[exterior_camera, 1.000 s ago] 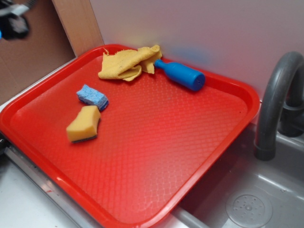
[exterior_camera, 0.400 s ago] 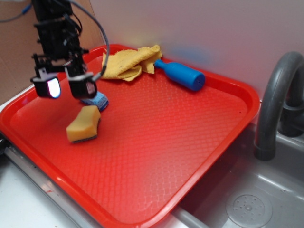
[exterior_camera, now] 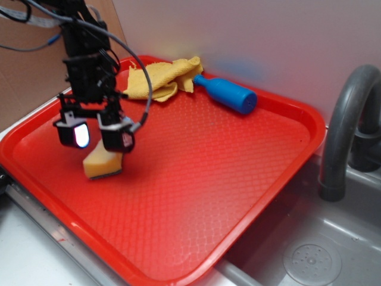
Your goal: Grab the green sponge.
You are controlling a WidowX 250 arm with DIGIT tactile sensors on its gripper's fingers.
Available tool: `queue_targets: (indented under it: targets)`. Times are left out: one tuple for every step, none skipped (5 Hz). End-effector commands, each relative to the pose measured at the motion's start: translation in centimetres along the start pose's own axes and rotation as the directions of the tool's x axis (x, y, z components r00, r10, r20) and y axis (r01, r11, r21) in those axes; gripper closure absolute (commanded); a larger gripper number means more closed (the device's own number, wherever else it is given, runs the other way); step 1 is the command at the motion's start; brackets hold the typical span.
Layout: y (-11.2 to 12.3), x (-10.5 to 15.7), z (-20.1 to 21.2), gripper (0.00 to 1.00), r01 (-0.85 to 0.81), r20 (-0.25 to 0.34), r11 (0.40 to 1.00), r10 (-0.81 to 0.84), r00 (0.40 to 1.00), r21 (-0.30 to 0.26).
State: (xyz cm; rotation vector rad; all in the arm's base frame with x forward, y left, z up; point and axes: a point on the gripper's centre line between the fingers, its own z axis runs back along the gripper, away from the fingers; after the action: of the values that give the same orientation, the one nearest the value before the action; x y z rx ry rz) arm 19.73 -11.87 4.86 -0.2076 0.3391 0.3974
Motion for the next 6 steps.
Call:
queue_targets:
  targets:
    - [-2.1,1.0,-1.8,0.00,0.018,0.012,1.000,-0.018,1.000,-0.001]
    - [-1.8,0.9,-1.9,1.00,0.006,0.040,0.999,-0.008,0.999,0.038]
    - [-1.4,0.5,0.8,1.00,0.060,0.047,0.995,-0.064,0.997,0.081]
    - [0.1,0.7,6.7,1.00,0.111,0.165,0.991,-0.121,0.979,0.070]
    - [0.8,-0.5,11.8,1.00,0.183,0.263,0.981,-0.192,0.945,0.060]
    - [1.4,-1.9,15.8,1.00,0.239,0.375,0.970,-0.236,0.897,0.040]
